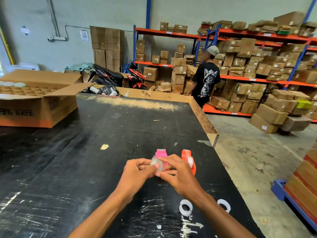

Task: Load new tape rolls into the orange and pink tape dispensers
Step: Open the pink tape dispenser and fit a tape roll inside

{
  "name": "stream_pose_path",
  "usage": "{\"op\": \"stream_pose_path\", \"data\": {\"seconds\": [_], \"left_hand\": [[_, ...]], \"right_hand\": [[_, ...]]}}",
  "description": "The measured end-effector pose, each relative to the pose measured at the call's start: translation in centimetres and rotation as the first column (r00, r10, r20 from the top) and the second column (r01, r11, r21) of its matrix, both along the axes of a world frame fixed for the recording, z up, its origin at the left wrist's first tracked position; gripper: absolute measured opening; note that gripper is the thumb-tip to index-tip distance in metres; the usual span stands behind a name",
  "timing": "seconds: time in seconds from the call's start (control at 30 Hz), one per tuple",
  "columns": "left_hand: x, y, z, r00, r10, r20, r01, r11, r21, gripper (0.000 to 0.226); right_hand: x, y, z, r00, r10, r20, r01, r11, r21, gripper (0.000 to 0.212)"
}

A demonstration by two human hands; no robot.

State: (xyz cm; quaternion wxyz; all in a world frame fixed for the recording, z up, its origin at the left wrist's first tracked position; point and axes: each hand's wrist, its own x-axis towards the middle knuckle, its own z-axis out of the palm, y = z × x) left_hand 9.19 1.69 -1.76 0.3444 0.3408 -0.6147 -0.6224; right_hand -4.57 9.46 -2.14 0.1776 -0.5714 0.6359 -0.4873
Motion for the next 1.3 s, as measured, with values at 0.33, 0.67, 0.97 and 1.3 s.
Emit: {"op": "stream_pose_path", "data": {"seconds": [0.33, 0.67, 0.97, 1.3], "left_hand": [[-2.2, -1.0, -0.6, 0.998, 0.064, 0.026, -0.052, 0.943, -0.328, 0.018], [-5.0, -3.5, -1.9, 1.000, 0.004, 0.025, 0.003, 0.961, -0.278, 0.044], [-5.2, -5.8, -4.3, 0.960, -0.066, 0.271, 0.166, 0.916, -0.365, 0.058], [-5.2, -6.0, -6.2, 0.972, -0.028, 0.235, 0.107, 0.938, -0.330, 0.036]], "right_hand": [[-1.7, -1.2, 1.4, 0.950, -0.102, 0.294, 0.059, 0.987, 0.151, 0.029], [-3.7, -5.7, 2.0, 0.932, -0.362, 0.013, 0.351, 0.911, 0.218, 0.032], [-6.5, -9.0, 1.5, 0.942, -0.326, -0.077, 0.329, 0.860, 0.390, 0.032], [-7.1, -10.5, -0.4, 0.965, -0.200, -0.170, 0.260, 0.823, 0.506, 0.026]]}}
